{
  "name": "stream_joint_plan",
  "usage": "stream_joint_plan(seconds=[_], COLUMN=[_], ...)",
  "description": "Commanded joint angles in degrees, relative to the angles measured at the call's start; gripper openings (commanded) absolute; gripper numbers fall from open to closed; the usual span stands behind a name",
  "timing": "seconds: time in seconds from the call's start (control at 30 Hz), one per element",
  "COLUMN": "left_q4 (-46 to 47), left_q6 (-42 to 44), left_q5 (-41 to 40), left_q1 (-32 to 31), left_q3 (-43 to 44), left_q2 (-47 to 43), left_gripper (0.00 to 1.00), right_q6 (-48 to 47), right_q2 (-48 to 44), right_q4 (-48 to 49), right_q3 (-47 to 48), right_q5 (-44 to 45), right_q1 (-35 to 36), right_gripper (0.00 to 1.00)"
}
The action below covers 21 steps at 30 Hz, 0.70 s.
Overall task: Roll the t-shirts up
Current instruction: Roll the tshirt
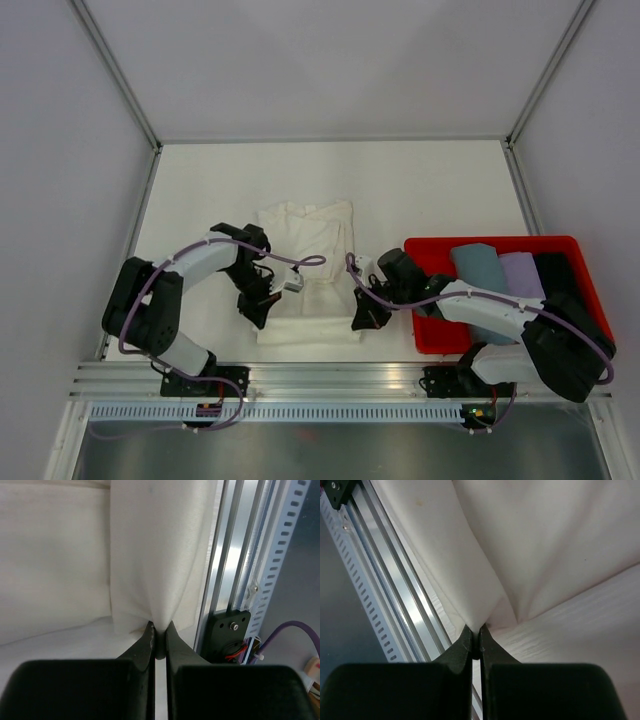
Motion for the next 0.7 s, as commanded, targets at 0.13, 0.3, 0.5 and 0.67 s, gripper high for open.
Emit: stream_joint_plan(seconds=[0.13,0.3,0.5,0.67], left_q4=[2.93,4.08,3.46,2.85], left_q6=[1.21,-1.87,-3.01,-6.52], left_q5=[-2.49,-1.62,-1.96,-0.13], left_q1=[1.66,3.42,5.36,5.53], left_q3=[2.08,4.62,5.42,7.52], left_q2=[5.57,5.93,4.17,1.1], left_gripper=[0.19,0.33,0.43,0.45], right_q6=[1.11,2.87,2.44,2.35], right_q2=[6.5,6.15,6.77,6.33], right_q4=[0.58,2.78,1.64,2.07], right_q3=[1.6,1.25,2.92,3.71], right_q5=[0.1,1.86,3.18,3.27], right_q1=[-2.96,-3.49,-3.58,-3.58], right_gripper=[0.09,0.24,0.34,0.34])
